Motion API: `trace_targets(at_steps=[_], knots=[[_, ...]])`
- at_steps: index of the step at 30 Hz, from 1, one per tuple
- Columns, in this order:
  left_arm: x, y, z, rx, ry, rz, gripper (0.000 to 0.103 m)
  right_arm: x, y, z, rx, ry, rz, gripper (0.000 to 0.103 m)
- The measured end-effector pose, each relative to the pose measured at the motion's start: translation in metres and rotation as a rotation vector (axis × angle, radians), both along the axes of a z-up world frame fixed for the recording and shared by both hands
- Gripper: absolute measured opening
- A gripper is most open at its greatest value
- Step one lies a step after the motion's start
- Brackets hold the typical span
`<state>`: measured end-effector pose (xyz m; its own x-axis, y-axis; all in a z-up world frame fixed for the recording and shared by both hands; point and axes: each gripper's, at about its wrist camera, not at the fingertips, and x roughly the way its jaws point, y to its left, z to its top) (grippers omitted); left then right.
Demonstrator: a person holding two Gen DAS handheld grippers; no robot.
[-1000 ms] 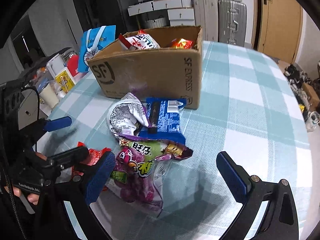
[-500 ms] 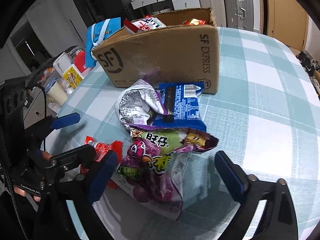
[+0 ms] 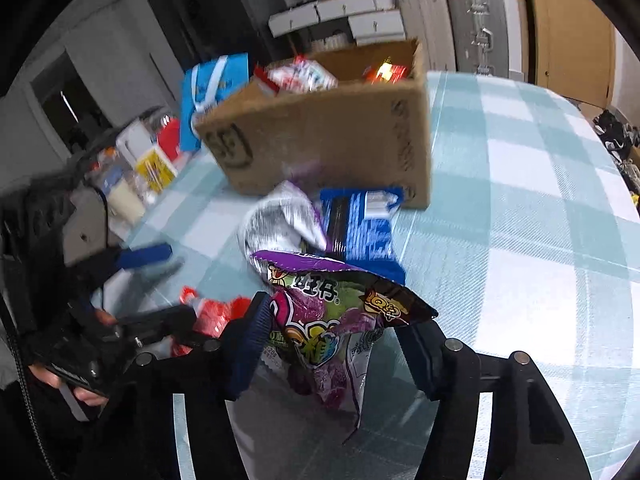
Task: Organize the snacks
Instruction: 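Grasp the purple grape candy bag with right tool while left tool grasps the red wafer packet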
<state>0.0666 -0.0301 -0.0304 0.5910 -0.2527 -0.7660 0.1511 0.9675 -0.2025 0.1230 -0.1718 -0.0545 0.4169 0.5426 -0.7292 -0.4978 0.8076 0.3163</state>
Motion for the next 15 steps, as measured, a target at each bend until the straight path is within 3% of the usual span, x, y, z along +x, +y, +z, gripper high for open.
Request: trace_targets(at_steps=[8, 15], knots=[[-0.003, -0.030, -0.012, 0.066, 0.054, -0.108, 0.102, 0.000, -0.019, 0.020, 0.047, -0.043, -0.044, 0.062], [-0.003, -0.048, -0.022, 0.138, 0.081, -0.111, 0.100, -0.003, -0.020, 0.021, 0.041, -0.051, -0.033, 0.062]])
